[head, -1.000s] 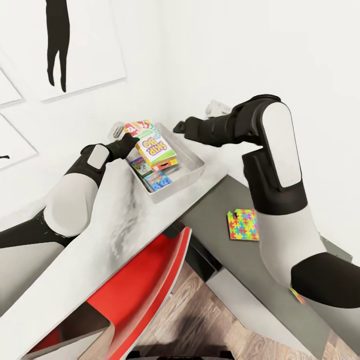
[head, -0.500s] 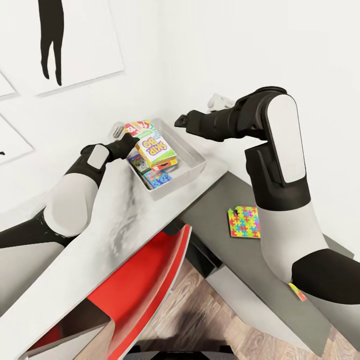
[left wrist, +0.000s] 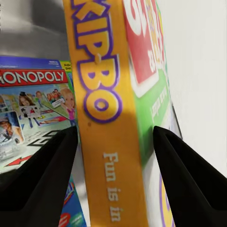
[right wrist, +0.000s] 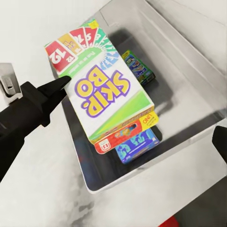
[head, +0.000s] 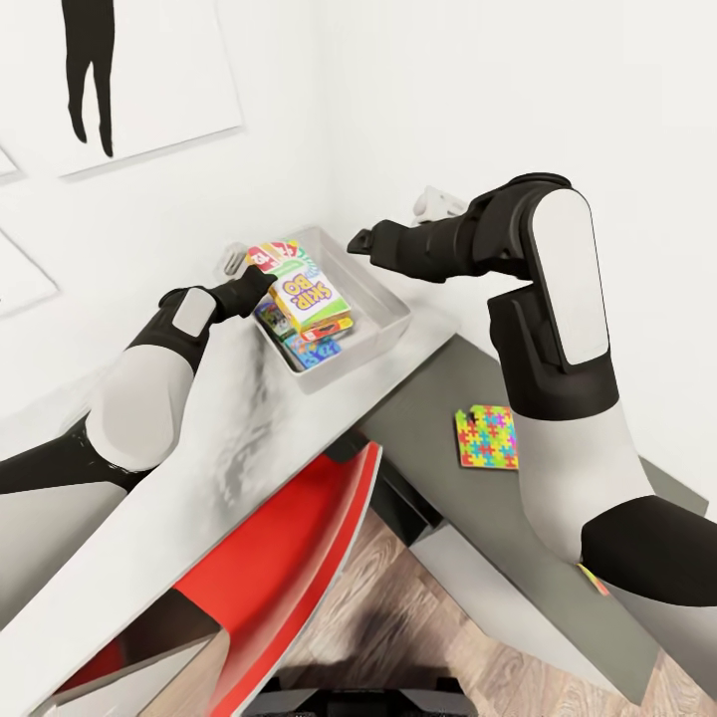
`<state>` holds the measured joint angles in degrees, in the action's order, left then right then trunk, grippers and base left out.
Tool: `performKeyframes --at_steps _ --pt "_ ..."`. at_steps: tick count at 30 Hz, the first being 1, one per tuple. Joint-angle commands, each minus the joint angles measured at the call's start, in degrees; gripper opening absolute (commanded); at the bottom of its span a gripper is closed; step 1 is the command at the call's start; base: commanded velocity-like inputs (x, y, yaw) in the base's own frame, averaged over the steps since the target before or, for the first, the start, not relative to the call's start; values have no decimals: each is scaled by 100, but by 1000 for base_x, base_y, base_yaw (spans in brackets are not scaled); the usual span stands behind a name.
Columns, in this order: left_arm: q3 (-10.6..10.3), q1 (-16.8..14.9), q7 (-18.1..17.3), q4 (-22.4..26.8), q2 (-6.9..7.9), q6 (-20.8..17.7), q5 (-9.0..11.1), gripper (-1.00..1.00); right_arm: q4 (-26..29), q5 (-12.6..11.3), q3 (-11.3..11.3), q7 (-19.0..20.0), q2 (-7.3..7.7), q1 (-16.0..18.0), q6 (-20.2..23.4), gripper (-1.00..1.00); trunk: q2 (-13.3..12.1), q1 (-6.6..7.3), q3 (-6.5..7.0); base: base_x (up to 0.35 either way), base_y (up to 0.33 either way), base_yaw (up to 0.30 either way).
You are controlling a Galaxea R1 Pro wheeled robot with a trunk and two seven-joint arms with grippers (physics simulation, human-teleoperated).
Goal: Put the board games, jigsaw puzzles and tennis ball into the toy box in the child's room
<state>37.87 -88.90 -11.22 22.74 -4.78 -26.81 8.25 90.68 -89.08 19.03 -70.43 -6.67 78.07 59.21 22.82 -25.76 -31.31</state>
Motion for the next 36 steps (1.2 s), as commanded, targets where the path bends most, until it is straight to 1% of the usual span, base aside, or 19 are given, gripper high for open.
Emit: performKeyframes --at_steps 1,22,28,30,32,35,36 --pt "36 -5 6 11 -5 -49 37 -100 2 -47 -1 -58 -2 7 47 100 10 -3 -18 0 0 0" --pt "35 -10 6 51 -9 -9 35 -100 2 -56 11 -58 -1 -11 66 100 10 -3 -217 0 0 0" --pt "33 -75 -2 55 -22 -9 35 -100 2 -56 19 -58 -1 -22 73 100 10 -3 -273 0 0 0" --pt "-22 -80 -5 55 -23 -9 36 -100 2 -56 29 -58 -1 -32 75 100 10 -3 -292 0 0 0" --pt "-171 -82 -12 57 -23 -9 38 -100 2 -56 40 -58 -6 -41 79 100 10 -3 -305 0 0 0" --pt "-312 -83 -41 62 -18 -9 43 -100 2 -56 49 -58 -9 -46 79 100 10 -3 -313 0 0 0" --pt "-327 -84 -45 64 -18 -9 45 -100 2 -56 50 -58 -9 -48 79 100 10 -3 -314 0 0 0"
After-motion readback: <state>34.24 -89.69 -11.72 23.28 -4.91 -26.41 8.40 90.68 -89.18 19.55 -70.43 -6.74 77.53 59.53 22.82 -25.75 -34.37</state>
